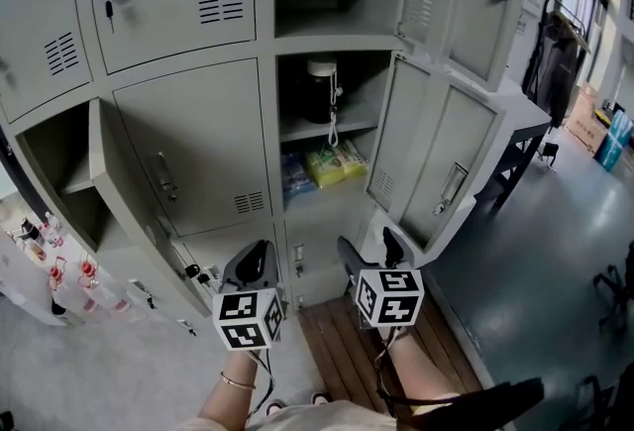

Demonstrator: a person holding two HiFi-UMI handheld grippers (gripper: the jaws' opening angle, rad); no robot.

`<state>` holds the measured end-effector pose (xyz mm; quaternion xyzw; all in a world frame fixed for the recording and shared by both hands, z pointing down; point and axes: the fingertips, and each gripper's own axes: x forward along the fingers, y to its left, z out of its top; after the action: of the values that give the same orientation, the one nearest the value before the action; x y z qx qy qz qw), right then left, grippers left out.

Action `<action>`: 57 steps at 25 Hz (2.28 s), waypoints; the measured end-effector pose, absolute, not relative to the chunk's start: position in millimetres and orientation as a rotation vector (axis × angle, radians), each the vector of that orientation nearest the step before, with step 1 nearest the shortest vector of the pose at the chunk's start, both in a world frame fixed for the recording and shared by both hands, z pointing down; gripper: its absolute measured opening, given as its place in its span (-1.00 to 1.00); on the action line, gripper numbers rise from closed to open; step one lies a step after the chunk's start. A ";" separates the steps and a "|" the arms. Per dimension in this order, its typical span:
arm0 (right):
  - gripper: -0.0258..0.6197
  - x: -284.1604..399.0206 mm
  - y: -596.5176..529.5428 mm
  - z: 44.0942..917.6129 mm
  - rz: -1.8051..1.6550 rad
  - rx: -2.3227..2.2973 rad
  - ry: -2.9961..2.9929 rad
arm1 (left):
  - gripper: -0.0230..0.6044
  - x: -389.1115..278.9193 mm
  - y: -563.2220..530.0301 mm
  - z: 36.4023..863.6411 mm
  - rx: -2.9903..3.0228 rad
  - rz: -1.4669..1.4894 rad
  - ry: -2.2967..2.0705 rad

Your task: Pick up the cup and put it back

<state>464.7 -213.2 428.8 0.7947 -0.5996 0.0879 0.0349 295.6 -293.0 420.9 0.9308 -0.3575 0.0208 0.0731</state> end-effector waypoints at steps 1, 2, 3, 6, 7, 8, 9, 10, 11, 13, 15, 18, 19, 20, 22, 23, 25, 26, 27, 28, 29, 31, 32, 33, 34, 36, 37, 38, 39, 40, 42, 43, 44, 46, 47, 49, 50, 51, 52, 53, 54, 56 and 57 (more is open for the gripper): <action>0.25 465.7 -214.9 427.7 0.265 2.441 -1.842 | -0.84 295.8 -293.3 420.8 2.795 0.063 -1.076; 0.25 466.8 -217.1 426.2 0.258 2.439 -1.843 | -0.84 296.1 -293.3 420.7 2.795 0.064 -1.079; 0.25 467.8 -219.7 424.5 0.252 2.436 -1.845 | -0.84 296.6 -293.1 420.4 2.794 0.064 -1.081; 0.25 469.9 -230.9 418.5 0.244 2.425 -1.862 | -0.84 298.5 -292.0 418.2 2.790 0.062 -1.081; 0.25 470.9 -235.3 415.9 0.240 2.422 -1.869 | -0.84 299.0 -291.8 416.7 2.792 0.059 -1.082; 0.25 472.0 -239.9 412.8 0.235 2.419 -1.878 | -0.84 299.4 -292.0 414.8 2.794 0.055 -1.085; 0.25 473.1 -244.8 409.4 0.228 2.416 -1.886 | -0.84 299.2 -292.5 412.9 2.796 0.051 -1.091; 0.25 474.6 -249.7 405.9 0.221 2.414 -1.895 | -0.84 298.6 -293.4 411.3 2.796 0.046 -1.099; 0.25 476.6 -254.7 402.2 0.214 2.414 -1.901 | -0.84 297.8 -294.5 409.9 2.794 0.042 -1.108; 0.24 482.8 -265.2 394.0 0.199 2.421 -1.909 | -0.84 296.8 -297.3 407.7 2.792 0.037 -1.127; 0.23 490.5 -275.7 385.4 0.190 2.435 -1.916 | -0.84 296.4 -300.1 406.8 2.793 0.037 -1.145; 0.22 500.7 -291.9 374.2 0.178 2.437 -1.926 | -0.84 296.3 -303.3 409.8 2.789 0.044 -1.168; 0.22 503.1 -297.5 370.9 0.170 2.433 -1.927 | -0.84 295.8 -304.0 412.0 2.784 0.050 -1.174; 0.22 505.1 -303.1 367.6 0.160 2.427 -1.927 | -0.84 295.0 -304.6 414.4 2.778 0.057 -1.180; 0.22 508.9 -314.4 360.7 0.140 2.416 -1.929 | -0.84 293.5 -306.1 418.4 2.764 0.067 -1.187; 0.22 511.1 -320.0 356.8 0.131 2.413 -1.933 | -0.84 292.9 -307.3 419.7 2.758 0.068 -1.190; 0.22 515.8 -330.5 349.4 0.120 2.413 -1.947 | -0.84 291.2 -309.3 421.3 2.742 0.062 -1.191; 0.22 518.0 -335.1 346.7 0.118 2.412 -1.955 | -0.84 290.0 -309.9 421.9 2.732 0.056 -1.191; 0.21 520.2 -339.5 344.6 0.118 2.410 -1.961 | -0.84 288.8 -310.3 422.2 2.722 0.050 -1.191; 0.21 522.5 -344.0 342.7 0.117 2.407 -1.966 | -0.84 288.0 -311.1 421.9 2.716 0.045 -1.193; 0.21 524.8 -348.6 340.7 0.115 2.404 -1.967 | -0.84 287.7 -312.1 421.1 2.714 0.042 -1.196; 0.21 529.3 -358.2 336.3 0.107 2.396 -1.968 | -0.84 288.1 -314.4 419.1 2.722 0.043 -1.206; 0.21 531.5 -362.9 333.9 0.103 2.393 -1.970 | -0.84 288.6 -315.6 418.4 2.726 0.044 -1.212; 0.21 533.2 -367.7 331.5 0.100 2.389 -1.973 | -0.84 288.8 -316.8 418.0 2.728 0.046 -1.218; 0.21 534.4 -372.5 329.2 0.096 2.385 -1.977 | -0.84 288.8 -317.9 418.0 2.727 0.047 -1.223; 0.21 536.0 -382.1 325.2 0.089 2.376 -1.987 | -0.84 289.2 -319.4 418.7 2.724 0.051 -1.228; 0.21 537.1 -386.7 323.8 0.089 2.371 -1.991 | -0.84 290.7 -319.5 419.1 2.727 0.055 -1.228; 0.21 538.8 -390.9 322.7 0.089 2.368 -1.995 | -0.84 293.3 -319.1 419.3 2.733 0.059 -1.225; 0.21 541.1 -394.8 321.6 0.088 2.365 -1.995 | -0.84 296.5 -318.6 419.0 2.742 0.061 -1.222; 0.21 543.6 -398.6 320.7 0.087 2.364 -1.991 | -0.84 299.7 -318.2 418.4 2.749 0.061 -1.219; 0.21 547.5 -406.6 319.4 0.083 2.362 -1.979 | -0.84 304.2 -317.9 417.6 2.758 0.057 -1.215; 0.22 548.5 -411.0 319.0 0.083 2.359 -1.977 | -0.84 305.6 -318.0 417.6 2.759 0.056 -1.213; 0.22 549.3 -415.7 318.4 0.086 2.355 -1.980 | -0.84 306.7 -318.1 418.1 2.761 0.058 -1.212; 0.22 550.6 -424.8 316.4 0.096 2.347 -1.997 | -0.84 308.2 -318.1 419.9 2.763 0.066 -1.210; 0.23 551.3 -429.1 314.6 0.098 2.344 -2.005 | -0.84 308.6 -318.2 421.1 2.762 0.070 -1.210; 0.24 553.3 -437.9 309.9 0.094 2.338 -2.013 | -0.84 308.5 -319.4 423.9 2.757 0.078 -1.215; 0.25 554.5 -442.8 307.4 0.091 2.335 -2.014 | -0.84 308.2 -320.6 425.1 2.754 0.081 -1.219; 0.26 555.7 -447.9 305.3 0.090 2.331 -2.013 | -0.84 307.7 -322.1 426.2 2.749 0.082 -1.224; 0.27 556.9 -453.1 303.5 0.090 2.328 -2.012 | -0.84 306.9 -323.7 426.9 2.744 0.080 -1.230; 0.27 558.0 -458.0 301.8 0.090 2.326 -2.010 | -0.84 306.1 -325.4 427.5 2.738 0.075 -1.237; 0.27 559.1 -462.5 300.0 0.088 2.324 -2.008 | -0.84 305.4 -327.1 427.9 2.731 0.070 -1.243; 0.30 560.0 -470.1 296.2 0.085 2.320 -2.011 | -0.84 304.1 -330.6 428.5 2.722 0.065 -1.254; 0.31 559.4 -473.8 294.4 0.082 2.316 -2.015 | -0.84 303.0 -332.6 428.7 2.719 0.065 -1.260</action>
<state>559.4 -473.8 294.4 0.7538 -0.6556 0.0267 0.0352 303.0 -332.6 428.7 0.9047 -0.4193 0.0218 0.0721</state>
